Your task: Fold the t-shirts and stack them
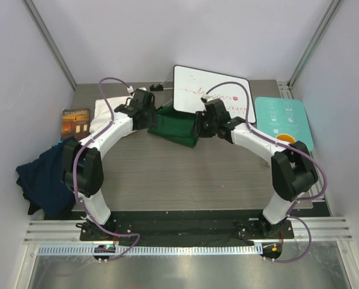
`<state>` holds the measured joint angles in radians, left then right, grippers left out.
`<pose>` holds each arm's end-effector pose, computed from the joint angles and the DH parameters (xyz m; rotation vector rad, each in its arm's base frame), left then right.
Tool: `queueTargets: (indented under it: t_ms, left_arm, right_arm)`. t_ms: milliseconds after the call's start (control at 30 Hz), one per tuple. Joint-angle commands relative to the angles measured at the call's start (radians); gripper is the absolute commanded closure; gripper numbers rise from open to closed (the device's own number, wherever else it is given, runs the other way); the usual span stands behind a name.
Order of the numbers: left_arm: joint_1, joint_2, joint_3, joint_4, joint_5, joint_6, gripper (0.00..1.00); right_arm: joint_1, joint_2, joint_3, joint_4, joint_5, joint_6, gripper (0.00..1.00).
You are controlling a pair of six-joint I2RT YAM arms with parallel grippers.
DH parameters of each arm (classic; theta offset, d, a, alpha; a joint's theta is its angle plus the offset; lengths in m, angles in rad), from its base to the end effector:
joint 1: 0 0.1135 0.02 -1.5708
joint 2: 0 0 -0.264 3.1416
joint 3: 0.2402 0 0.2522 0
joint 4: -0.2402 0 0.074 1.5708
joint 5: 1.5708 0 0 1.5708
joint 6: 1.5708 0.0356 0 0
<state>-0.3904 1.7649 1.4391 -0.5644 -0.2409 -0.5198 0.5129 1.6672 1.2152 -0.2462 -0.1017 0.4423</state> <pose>0.3644 -0.1408 0.2666 -0.2607 2.4153 -0.1139 0.3257 0.1875 0.2529 -0.1381 2.3371 0.6074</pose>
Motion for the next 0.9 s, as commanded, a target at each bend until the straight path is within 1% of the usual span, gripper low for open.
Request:
queueTargets:
  t_ms: [0,100,233,400,633,800,867]
  left_arm:
    - [-0.007,-0.033,-0.052,0.055,0.043,-0.042,0.4]
    - [-0.011,-0.05,-0.094,0.069,0.045,-0.043,0.4]
    - [-0.01,-0.061,-0.141,0.078,0.04,-0.042,0.4]
    - [-0.01,-0.078,-0.174,0.098,0.043,-0.037,0.41]
    - [-0.01,-0.064,-0.172,0.101,0.046,-0.032,0.41]
    - [-0.011,-0.061,-0.186,0.104,0.051,-0.034,0.41]
    - [-0.01,-0.059,-0.19,0.106,0.052,-0.036,0.41]
  right_arm:
    - [0.035,0.103,0.066,-0.011,-0.027,-0.043,0.63]
    - [0.048,0.153,0.139,-0.039,-0.032,-0.059,0.63]
    - [0.062,0.242,0.23,-0.071,0.002,-0.066,0.63]
    - [0.062,0.293,0.28,-0.074,0.046,-0.085,0.63]
    - [0.062,0.393,0.38,-0.117,0.056,-0.111,0.63]
    - [0.062,0.451,0.409,-0.128,0.057,-0.111,0.63]
    - [0.062,0.48,0.446,-0.151,0.065,-0.109,0.63]
